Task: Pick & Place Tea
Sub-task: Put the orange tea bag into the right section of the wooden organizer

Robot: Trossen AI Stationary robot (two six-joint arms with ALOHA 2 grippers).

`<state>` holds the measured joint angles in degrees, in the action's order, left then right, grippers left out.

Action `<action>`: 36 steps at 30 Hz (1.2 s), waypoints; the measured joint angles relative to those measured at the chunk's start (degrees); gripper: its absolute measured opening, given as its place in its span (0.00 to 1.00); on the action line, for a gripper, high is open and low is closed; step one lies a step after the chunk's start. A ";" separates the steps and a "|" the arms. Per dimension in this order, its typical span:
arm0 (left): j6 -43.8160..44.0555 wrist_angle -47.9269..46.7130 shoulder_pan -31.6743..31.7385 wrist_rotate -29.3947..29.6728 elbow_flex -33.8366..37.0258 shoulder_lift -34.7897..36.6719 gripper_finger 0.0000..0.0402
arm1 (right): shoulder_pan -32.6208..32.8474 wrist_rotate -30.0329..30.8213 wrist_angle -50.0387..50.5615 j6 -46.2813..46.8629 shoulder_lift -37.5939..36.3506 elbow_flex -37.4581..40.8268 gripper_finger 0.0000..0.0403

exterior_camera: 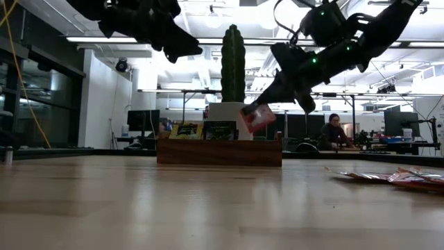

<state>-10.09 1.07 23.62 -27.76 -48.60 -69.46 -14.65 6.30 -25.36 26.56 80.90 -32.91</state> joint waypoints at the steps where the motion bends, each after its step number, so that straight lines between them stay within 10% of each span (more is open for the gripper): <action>1: 0.12 0.22 0.00 -0.05 0.00 -0.02 0.41 | 0.02 0.10 0.12 0.13 0.21 -0.02 0.00; 36: 0.03 6.22 0.00 -8.23 -0.02 -0.02 0.41 | 0.43 2.96 -4.49 8.07 7.55 -0.02 0.09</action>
<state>-10.07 7.29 23.62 -35.99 -48.62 -69.47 -14.22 9.26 -29.85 34.63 88.44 -32.93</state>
